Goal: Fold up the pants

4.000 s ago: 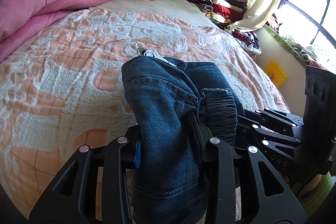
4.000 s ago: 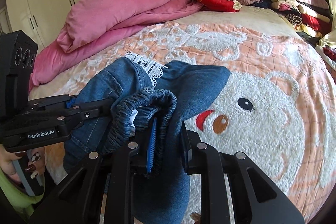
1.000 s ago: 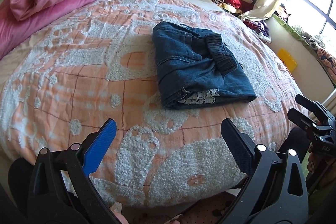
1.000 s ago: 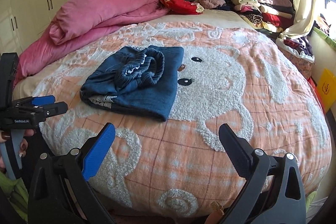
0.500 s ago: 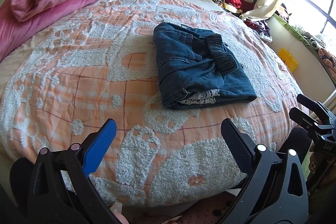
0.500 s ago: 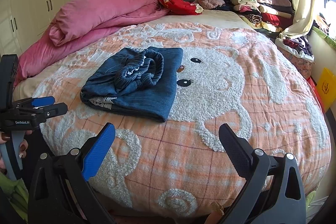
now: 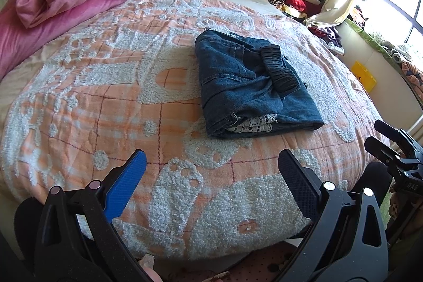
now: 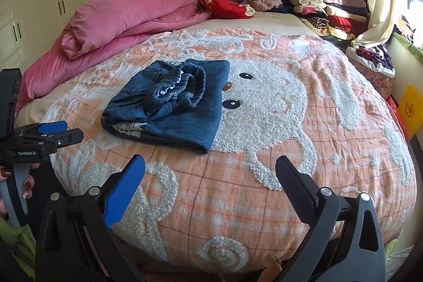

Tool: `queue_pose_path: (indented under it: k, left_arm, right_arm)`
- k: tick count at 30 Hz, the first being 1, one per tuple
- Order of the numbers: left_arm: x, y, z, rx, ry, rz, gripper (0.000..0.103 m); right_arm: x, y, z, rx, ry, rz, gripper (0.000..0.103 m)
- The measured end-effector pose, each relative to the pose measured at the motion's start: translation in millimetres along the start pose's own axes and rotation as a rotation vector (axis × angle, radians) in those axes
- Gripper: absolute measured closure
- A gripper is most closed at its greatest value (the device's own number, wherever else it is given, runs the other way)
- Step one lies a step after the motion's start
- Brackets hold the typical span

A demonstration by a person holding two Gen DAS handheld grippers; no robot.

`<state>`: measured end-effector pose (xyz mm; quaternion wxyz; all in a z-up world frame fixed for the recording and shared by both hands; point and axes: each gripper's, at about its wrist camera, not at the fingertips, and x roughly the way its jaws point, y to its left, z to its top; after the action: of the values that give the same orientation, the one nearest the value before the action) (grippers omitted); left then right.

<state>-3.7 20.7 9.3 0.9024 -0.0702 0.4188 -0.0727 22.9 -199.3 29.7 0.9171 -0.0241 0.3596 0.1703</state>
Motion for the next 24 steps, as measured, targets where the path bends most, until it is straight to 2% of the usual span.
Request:
queue_pose_path:
  k: [24]
  left_arm:
    - [-2.6,1.7,1.5,-0.002,-0.002,0.009,0.01]
  right_arm:
    - [-0.9,0.0,-0.4,0.004,0.001,0.002,0.005]
